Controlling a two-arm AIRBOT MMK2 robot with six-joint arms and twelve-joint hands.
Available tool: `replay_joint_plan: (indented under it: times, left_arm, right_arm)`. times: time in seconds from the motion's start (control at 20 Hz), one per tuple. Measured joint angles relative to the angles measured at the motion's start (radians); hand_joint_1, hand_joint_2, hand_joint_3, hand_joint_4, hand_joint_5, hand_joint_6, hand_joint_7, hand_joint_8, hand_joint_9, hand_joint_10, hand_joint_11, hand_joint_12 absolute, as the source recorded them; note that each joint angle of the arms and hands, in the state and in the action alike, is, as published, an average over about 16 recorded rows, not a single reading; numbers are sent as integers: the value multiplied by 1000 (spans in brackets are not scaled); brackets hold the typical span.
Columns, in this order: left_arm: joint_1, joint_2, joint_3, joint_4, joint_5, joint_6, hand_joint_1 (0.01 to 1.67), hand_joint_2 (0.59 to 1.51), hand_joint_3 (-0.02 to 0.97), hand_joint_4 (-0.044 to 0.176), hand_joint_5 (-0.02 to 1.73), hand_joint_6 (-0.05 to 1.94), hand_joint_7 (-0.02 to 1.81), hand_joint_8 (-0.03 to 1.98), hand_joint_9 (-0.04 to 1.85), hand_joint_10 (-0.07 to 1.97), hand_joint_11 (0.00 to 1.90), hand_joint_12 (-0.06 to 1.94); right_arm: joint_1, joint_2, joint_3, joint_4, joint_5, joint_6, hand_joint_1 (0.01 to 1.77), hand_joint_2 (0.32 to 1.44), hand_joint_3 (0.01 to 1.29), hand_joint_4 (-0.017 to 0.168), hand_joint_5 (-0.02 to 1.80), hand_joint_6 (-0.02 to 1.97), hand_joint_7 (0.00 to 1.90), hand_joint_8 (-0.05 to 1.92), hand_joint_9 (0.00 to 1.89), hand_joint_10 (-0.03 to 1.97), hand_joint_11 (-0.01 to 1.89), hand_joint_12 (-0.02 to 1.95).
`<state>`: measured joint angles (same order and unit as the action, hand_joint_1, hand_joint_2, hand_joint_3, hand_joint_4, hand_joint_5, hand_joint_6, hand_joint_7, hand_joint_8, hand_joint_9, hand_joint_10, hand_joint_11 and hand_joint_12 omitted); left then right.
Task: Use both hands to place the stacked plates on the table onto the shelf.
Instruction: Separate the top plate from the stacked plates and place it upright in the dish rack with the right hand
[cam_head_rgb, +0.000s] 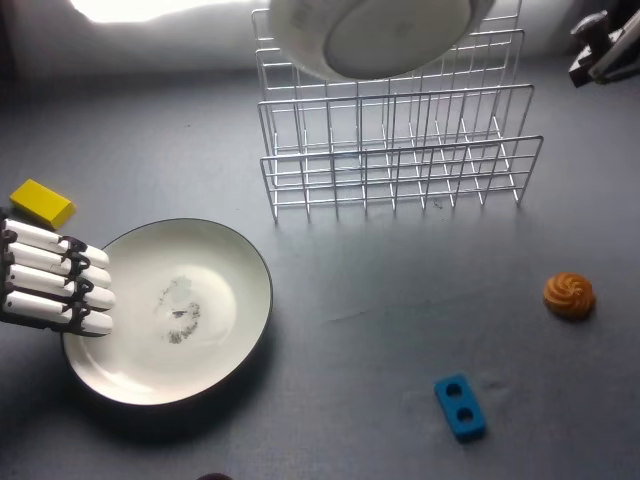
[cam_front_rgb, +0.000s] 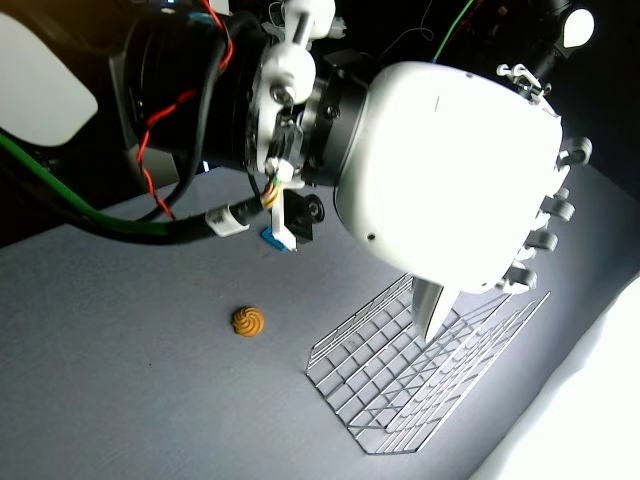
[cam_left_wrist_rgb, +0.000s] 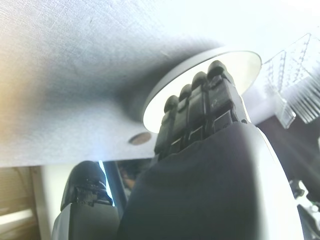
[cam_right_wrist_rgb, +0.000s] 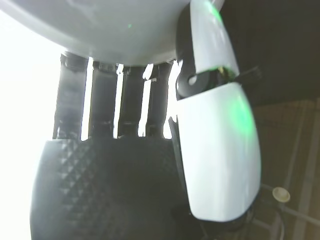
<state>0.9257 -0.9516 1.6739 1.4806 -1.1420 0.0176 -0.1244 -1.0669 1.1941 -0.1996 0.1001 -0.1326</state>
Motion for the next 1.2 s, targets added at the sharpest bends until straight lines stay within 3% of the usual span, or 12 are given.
replay_joint_plan:
  times: [0.8, 1.2]
  left_arm:
    - [10, 0, 0, -1, -11, 0, 17, 1123, 12, 0, 19, 19, 17, -1, 17, 7, 15, 13]
    - [16, 0, 0, -1, -11, 0, 17, 1123, 13, 0, 19, 19, 17, -2, 17, 7, 16, 12]
  right_arm:
    - [-60, -83, 133, 17, 2, 20, 1252, 1020, 9, -9, 973, 693, 1027, 1122, 959, 1146, 746, 1515]
    - [-92, -113, 177, 5, 45, 51, 1248, 1020, 9, -11, 959, 687, 1015, 1152, 937, 1239, 748, 1584]
